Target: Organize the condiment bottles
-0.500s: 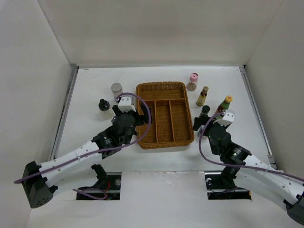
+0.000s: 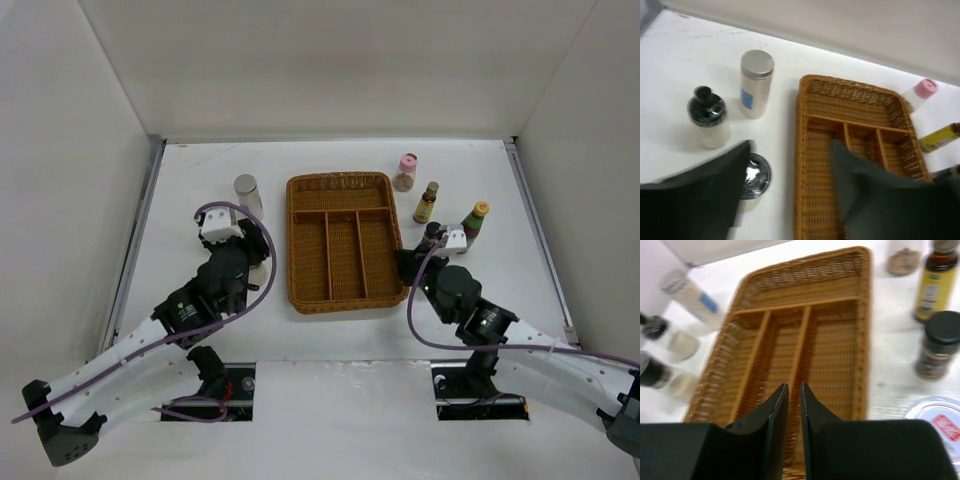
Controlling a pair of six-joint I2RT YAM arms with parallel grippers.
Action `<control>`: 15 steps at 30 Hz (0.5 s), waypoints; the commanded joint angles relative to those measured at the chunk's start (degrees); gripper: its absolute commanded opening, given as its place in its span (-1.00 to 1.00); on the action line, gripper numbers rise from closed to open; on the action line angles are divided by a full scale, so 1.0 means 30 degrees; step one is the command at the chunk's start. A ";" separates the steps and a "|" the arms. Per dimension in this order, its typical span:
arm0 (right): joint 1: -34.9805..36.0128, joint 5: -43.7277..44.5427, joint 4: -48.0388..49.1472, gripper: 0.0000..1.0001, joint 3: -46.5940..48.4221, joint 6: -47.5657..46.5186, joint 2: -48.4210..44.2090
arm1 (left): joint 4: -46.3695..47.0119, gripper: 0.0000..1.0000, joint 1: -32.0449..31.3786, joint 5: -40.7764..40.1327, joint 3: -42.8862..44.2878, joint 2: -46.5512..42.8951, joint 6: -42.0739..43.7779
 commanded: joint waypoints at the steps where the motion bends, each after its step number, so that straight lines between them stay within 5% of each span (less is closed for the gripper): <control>1: 0.0791 -0.1397 0.1866 -0.62 0.0520 -0.0346 -0.0179 | -0.1923 -0.21 -0.0013 -0.1390 0.1275 -0.0080 0.0414; 3: 0.1143 -0.1428 0.2070 -0.53 0.0491 -0.0375 0.0112 | -0.2919 -0.08 -0.0013 -0.1597 0.1744 0.0533 0.0356; 7: 0.1612 -0.1312 0.2100 0.15 0.0608 -0.0434 0.0728 | -0.4444 0.54 0.0074 -0.1628 0.2214 0.2553 -0.0141; 10: 0.1760 -0.1281 0.2450 0.47 0.0491 -0.0404 0.0933 | -0.4623 0.62 0.0455 -0.1393 0.2157 0.3960 -0.0698; 15: 0.1760 -0.1340 0.2686 0.66 0.0373 -0.0287 0.1490 | -0.5207 0.64 0.0805 -0.1364 0.1164 0.4492 -0.2892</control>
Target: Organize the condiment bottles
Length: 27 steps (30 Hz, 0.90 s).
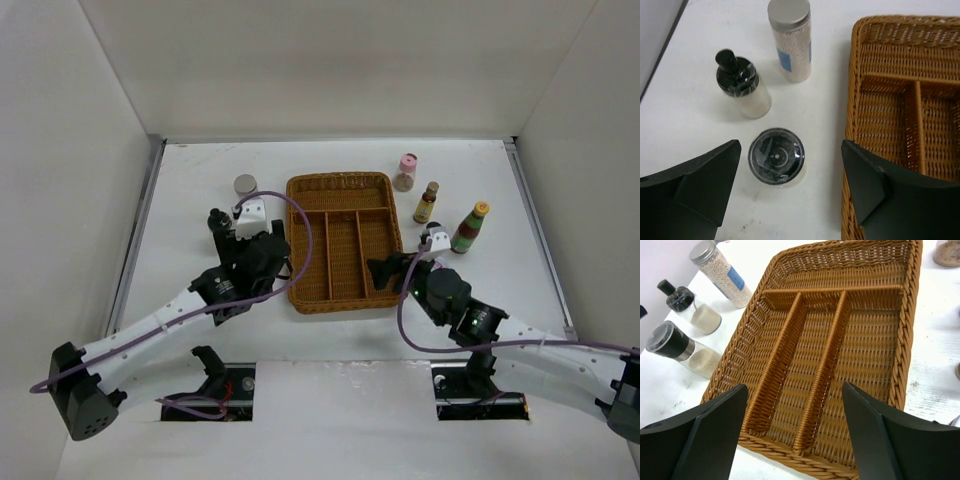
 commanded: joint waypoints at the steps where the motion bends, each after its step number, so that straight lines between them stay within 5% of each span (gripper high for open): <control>1: 0.0172 -0.0174 0.1331 0.69 0.0402 0.0048 0.0296 | -0.0691 0.66 0.0609 -0.0002 -0.0616 -0.0448 -0.1977; 15: 0.0172 -0.0203 0.2238 0.76 0.0344 0.0077 0.1438 | 0.2205 0.66 0.4185 0.4597 -0.2904 0.0985 -0.2509; 17: 0.0172 -0.0262 0.2385 0.76 0.0344 0.0077 0.1526 | 0.2675 0.53 0.4390 0.4950 -0.2875 0.1425 -0.2304; 22: 0.0172 -0.0233 0.2415 0.76 0.0227 0.0048 0.1382 | 0.2679 -0.15 0.4304 0.4747 -0.2643 0.1604 -0.2274; 27: 0.0172 -0.0320 0.2619 0.76 0.0051 0.0077 0.1146 | 0.2177 -0.27 0.3076 0.2729 0.0720 0.0110 -0.1136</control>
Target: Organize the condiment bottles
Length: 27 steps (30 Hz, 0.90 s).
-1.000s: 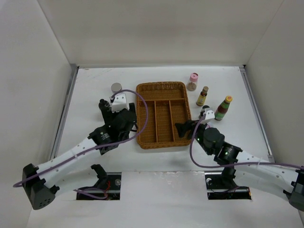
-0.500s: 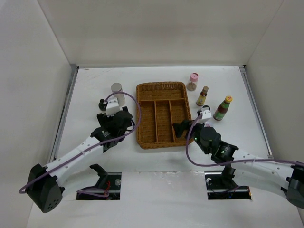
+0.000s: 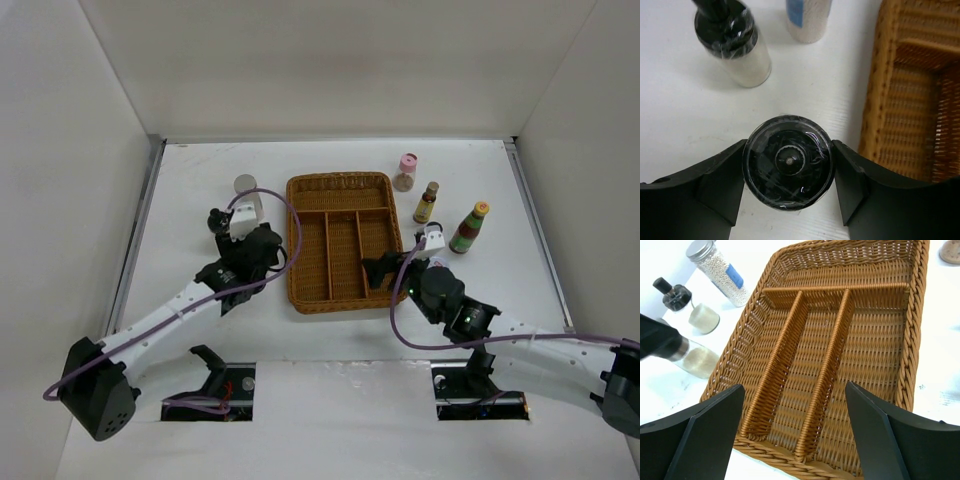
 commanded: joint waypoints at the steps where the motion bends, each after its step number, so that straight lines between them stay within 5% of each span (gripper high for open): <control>1: 0.0172 -0.0357 0.1337 0.76 0.0058 0.0048 -0.0246 | 0.1551 -0.27 -0.0933 -0.1733 0.3755 -0.1196 0.1409; 12: -0.0209 -0.0474 0.1455 0.76 -0.0088 0.0107 -0.0099 | 0.8784 -0.30 0.0761 0.2947 1.0113 0.7846 0.4167; 20: -0.0268 -0.0416 0.1455 0.76 -0.0234 0.0107 -0.0274 | 1.0050 -0.30 0.1467 0.4505 1.4424 1.3535 0.5162; 27: -0.0414 0.0168 0.1367 0.76 -0.0322 0.0107 -0.0099 | 1.0693 -0.23 0.1584 0.4301 1.4196 1.5620 0.5487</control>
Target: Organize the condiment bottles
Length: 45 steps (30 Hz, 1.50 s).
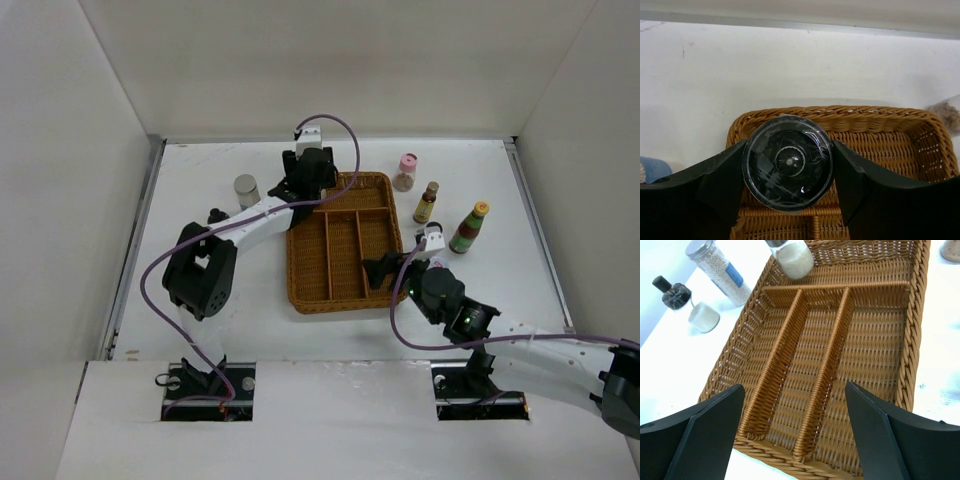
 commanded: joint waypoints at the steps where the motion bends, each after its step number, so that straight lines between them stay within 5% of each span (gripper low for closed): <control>1: -0.0232 0.0643 0.1010 0.76 -0.0045 0.0100 -0.0091 | 0.2424 -0.22 0.0047 -0.0020 0.0316 0.0168 0.0380; 5: -0.0232 0.1521 0.0689 0.76 -0.0046 0.0071 -0.0500 | 0.3043 -0.07 0.0164 0.0066 -0.0361 0.0607 0.0467; 9: -0.0349 0.4706 -0.2319 0.86 0.0742 0.0012 -0.1729 | 0.3218 0.66 -0.0070 -0.0050 -0.1062 0.0610 0.0497; 13: -0.0408 0.8929 -0.6714 1.00 0.1681 0.0887 -0.2843 | 0.3948 1.00 -0.0567 -0.0371 -0.2232 -0.1084 0.0409; 20: -0.3506 0.9350 -1.1877 1.00 0.2473 0.3436 -0.1590 | 0.7022 1.00 -0.2206 -0.1513 -0.6155 -0.7233 0.0234; 30: -0.6764 0.4487 -0.9802 0.94 0.2386 0.3234 0.1839 | 0.8844 1.00 -0.4933 -0.1867 -1.4093 -1.3537 -0.1903; 36: -0.7321 0.3285 -0.8572 0.61 0.2473 0.3293 0.3071 | 0.8873 1.00 -0.5255 -0.1692 -1.7671 -1.5619 -0.3252; 41: -0.7440 0.3222 -0.8599 -0.07 0.3001 0.3351 0.3573 | 0.8902 0.99 -0.5256 -0.1662 -1.8875 -1.6996 -0.3312; 45: -0.5600 0.5910 -0.9591 -0.16 0.4022 0.2769 0.0824 | 0.9865 0.98 -0.5023 -0.1604 -1.9811 -1.7846 -0.3224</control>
